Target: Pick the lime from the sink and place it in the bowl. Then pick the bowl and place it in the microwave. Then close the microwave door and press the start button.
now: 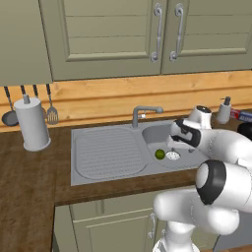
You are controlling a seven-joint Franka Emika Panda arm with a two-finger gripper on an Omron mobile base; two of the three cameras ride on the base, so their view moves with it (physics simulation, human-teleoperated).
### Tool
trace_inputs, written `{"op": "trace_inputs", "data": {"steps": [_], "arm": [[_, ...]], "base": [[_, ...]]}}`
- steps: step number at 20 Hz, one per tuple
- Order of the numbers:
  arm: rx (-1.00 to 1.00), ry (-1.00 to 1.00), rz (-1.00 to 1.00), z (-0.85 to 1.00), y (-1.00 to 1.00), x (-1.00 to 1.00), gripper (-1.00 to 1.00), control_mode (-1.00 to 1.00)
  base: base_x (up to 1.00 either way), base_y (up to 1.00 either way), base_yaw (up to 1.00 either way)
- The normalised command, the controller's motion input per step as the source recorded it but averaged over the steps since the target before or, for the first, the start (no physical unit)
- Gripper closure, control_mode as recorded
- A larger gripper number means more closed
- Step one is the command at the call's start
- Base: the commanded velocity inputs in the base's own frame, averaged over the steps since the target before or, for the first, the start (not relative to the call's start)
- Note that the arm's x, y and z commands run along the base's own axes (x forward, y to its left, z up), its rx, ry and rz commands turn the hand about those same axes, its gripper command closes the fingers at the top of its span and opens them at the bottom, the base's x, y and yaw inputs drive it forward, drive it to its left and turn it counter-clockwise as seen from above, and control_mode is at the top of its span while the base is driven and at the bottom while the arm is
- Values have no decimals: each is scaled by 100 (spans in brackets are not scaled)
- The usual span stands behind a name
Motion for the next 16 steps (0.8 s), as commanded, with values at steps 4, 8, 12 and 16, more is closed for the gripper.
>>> {"op": "trace_inputs", "data": {"steps": [4,8,12,16], "arm": [[4,7,0,-39,-20,7,-100,-100],[6,6,0,-39,-19,2,-100,-100],[6,0,0,-28,-15,0,-100,-100],[6,0,0,-14,-7,0,-100,-100]], "base": [[0,0,0],[0,0,0],[0,0,0],[0,0,0]]}}
